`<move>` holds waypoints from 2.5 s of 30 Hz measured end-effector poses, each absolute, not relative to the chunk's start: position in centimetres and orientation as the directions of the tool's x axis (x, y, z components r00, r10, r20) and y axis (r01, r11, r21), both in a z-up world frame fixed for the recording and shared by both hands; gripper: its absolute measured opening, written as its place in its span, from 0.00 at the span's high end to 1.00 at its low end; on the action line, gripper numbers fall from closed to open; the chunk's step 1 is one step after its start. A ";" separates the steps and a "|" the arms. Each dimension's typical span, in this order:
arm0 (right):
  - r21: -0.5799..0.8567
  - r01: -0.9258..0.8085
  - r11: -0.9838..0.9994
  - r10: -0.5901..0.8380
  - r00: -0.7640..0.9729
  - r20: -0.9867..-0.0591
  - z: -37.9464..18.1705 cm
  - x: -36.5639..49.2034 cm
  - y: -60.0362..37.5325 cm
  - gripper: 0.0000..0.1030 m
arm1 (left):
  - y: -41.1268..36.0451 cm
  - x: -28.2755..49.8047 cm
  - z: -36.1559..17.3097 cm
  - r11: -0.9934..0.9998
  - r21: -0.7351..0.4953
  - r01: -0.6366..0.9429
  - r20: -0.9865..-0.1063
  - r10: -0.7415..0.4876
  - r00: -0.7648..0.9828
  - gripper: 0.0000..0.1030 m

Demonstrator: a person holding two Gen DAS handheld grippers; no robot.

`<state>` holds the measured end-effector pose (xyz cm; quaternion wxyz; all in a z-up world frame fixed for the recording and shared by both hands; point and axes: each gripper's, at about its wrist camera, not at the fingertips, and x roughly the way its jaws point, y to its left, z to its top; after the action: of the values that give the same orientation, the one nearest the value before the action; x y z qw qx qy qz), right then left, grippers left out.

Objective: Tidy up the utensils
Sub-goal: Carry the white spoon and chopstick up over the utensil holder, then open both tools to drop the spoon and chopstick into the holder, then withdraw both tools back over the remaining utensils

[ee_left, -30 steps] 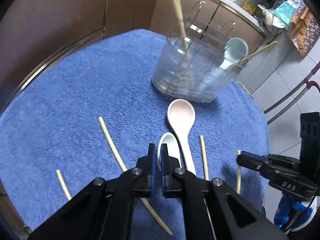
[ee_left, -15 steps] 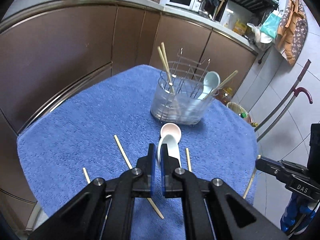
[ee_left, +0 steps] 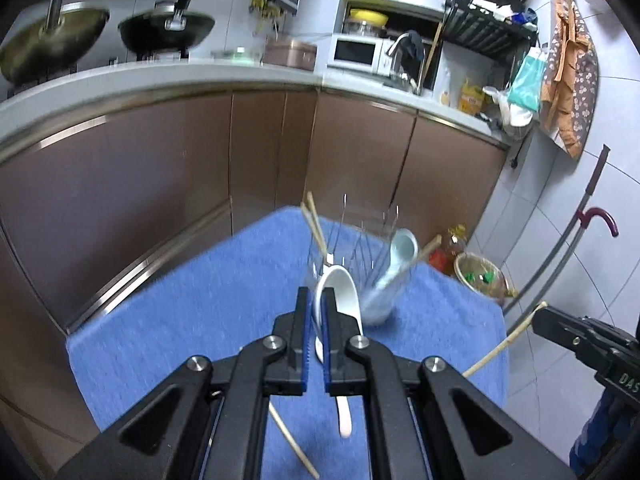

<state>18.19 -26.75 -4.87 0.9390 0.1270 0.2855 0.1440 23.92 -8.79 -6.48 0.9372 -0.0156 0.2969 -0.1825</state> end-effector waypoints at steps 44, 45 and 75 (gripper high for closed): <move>0.261 -0.038 0.965 0.134 0.923 -0.361 -3.8 27.0 -31.8 0.74 | -14.1 31.3 -4.7 0.986 -0.035 0.165 -0.285 -0.168 0.944 0.62; 0.262 -0.041 0.964 0.136 0.925 -0.354 -3.4 26.2 -31.7 0.73 | -13.7 30.7 -4.3 0.985 -0.040 0.166 -0.284 -0.171 0.944 0.62; 0.215 -0.031 0.976 0.090 0.958 -0.271 -2.3 5.9 -26.0 0.28 | -7.0 7.0 -1.6 0.988 -0.051 0.143 -0.197 -0.151 0.969 0.32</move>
<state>5.92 -25.98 -2.27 0.9840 0.1048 0.1408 0.0309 6.96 -7.04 -1.65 0.9920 -0.0185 0.1006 -0.0740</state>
